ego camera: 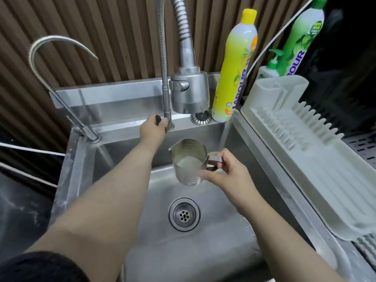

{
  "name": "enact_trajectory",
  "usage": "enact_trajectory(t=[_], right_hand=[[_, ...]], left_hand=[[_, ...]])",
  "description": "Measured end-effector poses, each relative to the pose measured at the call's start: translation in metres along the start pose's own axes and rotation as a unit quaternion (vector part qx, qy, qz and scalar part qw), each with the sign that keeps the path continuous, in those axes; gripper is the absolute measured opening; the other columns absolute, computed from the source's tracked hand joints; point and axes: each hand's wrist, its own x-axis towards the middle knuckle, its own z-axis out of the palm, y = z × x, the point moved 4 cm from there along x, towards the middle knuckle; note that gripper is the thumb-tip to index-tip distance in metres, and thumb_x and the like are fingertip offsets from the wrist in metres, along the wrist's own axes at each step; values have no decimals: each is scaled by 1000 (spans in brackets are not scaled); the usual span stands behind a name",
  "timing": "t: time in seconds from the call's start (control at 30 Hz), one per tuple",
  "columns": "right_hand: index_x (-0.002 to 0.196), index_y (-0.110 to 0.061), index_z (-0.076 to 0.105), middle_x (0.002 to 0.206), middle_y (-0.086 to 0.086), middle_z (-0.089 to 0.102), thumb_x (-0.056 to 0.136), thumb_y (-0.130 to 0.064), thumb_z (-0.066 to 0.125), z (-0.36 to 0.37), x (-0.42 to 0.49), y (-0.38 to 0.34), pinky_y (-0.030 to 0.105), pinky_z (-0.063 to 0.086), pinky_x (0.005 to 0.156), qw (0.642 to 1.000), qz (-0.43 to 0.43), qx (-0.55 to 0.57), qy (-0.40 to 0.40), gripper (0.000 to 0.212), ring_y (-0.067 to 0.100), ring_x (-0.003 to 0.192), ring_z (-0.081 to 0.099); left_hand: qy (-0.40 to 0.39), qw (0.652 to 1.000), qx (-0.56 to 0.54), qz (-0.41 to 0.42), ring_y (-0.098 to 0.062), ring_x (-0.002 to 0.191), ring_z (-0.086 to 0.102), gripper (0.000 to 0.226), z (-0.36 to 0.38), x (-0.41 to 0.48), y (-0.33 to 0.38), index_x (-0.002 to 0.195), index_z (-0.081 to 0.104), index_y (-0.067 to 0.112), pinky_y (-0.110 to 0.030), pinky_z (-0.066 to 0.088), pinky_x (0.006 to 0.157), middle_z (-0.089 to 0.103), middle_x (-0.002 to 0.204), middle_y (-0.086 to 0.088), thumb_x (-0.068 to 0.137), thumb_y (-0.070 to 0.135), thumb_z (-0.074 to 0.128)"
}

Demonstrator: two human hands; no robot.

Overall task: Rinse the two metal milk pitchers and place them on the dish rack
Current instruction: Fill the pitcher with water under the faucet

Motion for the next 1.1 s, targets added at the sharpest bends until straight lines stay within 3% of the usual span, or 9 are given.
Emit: enact_trajectory(t=[0.13, 0.23, 0.33, 0.4, 0.5, 0.57, 0.7, 0.87, 1.1], right_hand=[[57, -45, 55, 108, 2, 67, 68, -13, 81, 1, -5, 0, 39, 48, 90, 1000, -11, 9, 14, 43, 24, 105, 59], [56, -46, 54, 108, -1, 66, 69, -13, 81, 0, -7, -2, 30, 46, 86, 1000, -14, 10, 23, 44, 17, 102, 58], [56, -46, 55, 106, 2, 66, 69, -12, 80, 0, -10, -7, 16, 44, 74, 999, -20, 12, 22, 45, 8, 88, 56], [58, -45, 58, 95, -2, 65, 69, -11, 81, -1, -10, -7, 11, 43, 68, 999, -21, 22, 20, 42, 5, 80, 53], [66, -39, 60, 81, -12, 58, 67, -15, 82, -3, -12, -3, 16, 42, 73, 999, -21, 30, 19, 33, 5, 79, 52], [67, -39, 61, 81, -10, 59, 67, -14, 82, -2, -11, -2, 18, 42, 74, 999, -25, 28, 11, 32, 6, 79, 52], [74, -34, 61, 68, -32, 56, 68, -13, 81, -1, -8, -9, 8, 37, 64, 999, -44, 28, -5, 30, -3, 69, 46], [74, -42, 63, 68, -25, 52, 66, -14, 82, -5, 7, -26, 18, 40, 71, 995, -81, 45, -22, 35, 1, 69, 50], [75, -43, 65, 89, -26, 68, 66, -7, 81, -15, 18, -49, 27, 50, 81, 983, -144, 85, -74, 40, 28, 98, 66]], left_hand=[[-64, 905, -357, -221, -26, 76, 67, 26, 7, 7, -26, 86, 48, 6, -35, 62, 65, 62, 84, -13, 98, 29, 49], [-88, 848, -460, -247, -24, 69, 68, 21, 7, 7, -26, 86, 48, 3, -27, 59, 50, 61, 82, -15, 98, 20, 47], [-100, 830, -489, -251, -21, 47, 70, 21, 6, 5, -24, 89, 49, 1, -28, 59, 47, 61, 81, -16, 99, 19, 45], [-128, 827, -486, -254, -22, 46, 70, 26, 6, -1, -24, 96, 50, -1, -31, 59, 52, 63, 84, -18, 100, 24, 44], [-164, 846, -444, -245, -29, 69, 71, 38, 1, -20, -21, 122, 46, -1, -31, 60, 49, 60, 107, -23, 99, 30, 43], [-195, 881, -381, -203, -24, 71, 69, 29, -6, -41, -15, 119, 49, 9, -26, 57, 46, 59, 109, -17, 99, 29, 43], [-255, 910, -319, -70, -14, 69, 64, 17, -28, -89, 5, 102, 60, 20, -26, 54, 56, 65, 91, -2, 98, 21, 44], [-229, 916, -325, 58, -14, 93, 66, 27, -54, -126, 20, 101, 65, 23, -34, 53, 86, 71, 104, 1, 83, 6, 54], [-222, 912, -302, 167, -6, 125, 54, 59, -64, -157, 30, 123, 54, 28, -17, 46, 97, 63, 128, 10, 68, 16, 72]])
